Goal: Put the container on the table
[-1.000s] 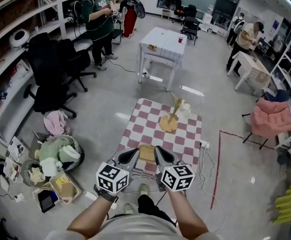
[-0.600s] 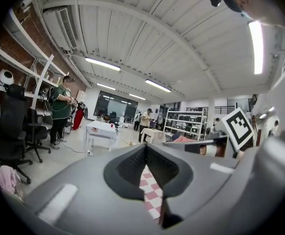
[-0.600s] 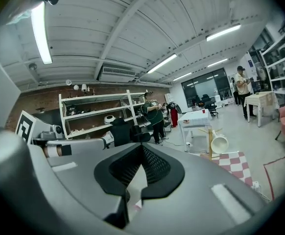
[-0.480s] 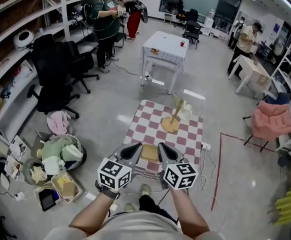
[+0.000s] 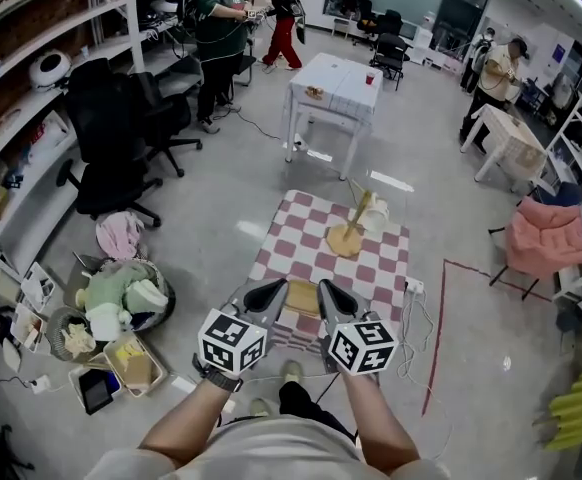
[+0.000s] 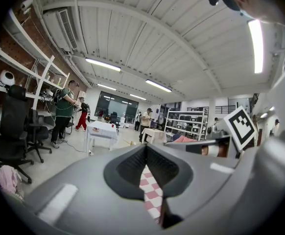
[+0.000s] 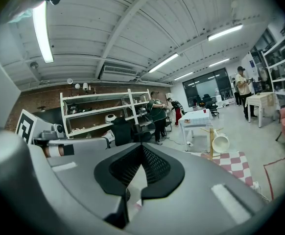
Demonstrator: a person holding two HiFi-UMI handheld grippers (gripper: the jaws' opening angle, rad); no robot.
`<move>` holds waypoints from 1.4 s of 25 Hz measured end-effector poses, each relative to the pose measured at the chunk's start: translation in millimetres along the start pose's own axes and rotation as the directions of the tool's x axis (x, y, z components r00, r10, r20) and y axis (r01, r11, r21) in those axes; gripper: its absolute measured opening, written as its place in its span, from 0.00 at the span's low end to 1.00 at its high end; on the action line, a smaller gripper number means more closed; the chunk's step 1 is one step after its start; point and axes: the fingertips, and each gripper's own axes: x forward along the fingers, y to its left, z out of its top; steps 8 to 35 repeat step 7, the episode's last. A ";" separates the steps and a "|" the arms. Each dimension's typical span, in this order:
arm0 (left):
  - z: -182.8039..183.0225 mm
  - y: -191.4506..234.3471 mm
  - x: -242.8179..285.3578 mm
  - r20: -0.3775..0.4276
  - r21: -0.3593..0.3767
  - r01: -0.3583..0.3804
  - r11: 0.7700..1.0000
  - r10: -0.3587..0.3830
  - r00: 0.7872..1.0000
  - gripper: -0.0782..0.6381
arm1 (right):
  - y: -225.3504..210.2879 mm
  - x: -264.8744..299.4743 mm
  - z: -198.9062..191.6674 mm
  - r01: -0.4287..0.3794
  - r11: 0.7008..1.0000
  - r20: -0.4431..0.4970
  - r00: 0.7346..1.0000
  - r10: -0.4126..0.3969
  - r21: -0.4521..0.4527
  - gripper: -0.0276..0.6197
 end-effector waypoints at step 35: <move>-5.2 1.5 6.0 -0.002 -0.002 0.002 1.000 -0.002 1.000 0.12 | -4.9 3.5 -4.8 0.000 1.000 -0.004 1.000 0.000 0.002 0.06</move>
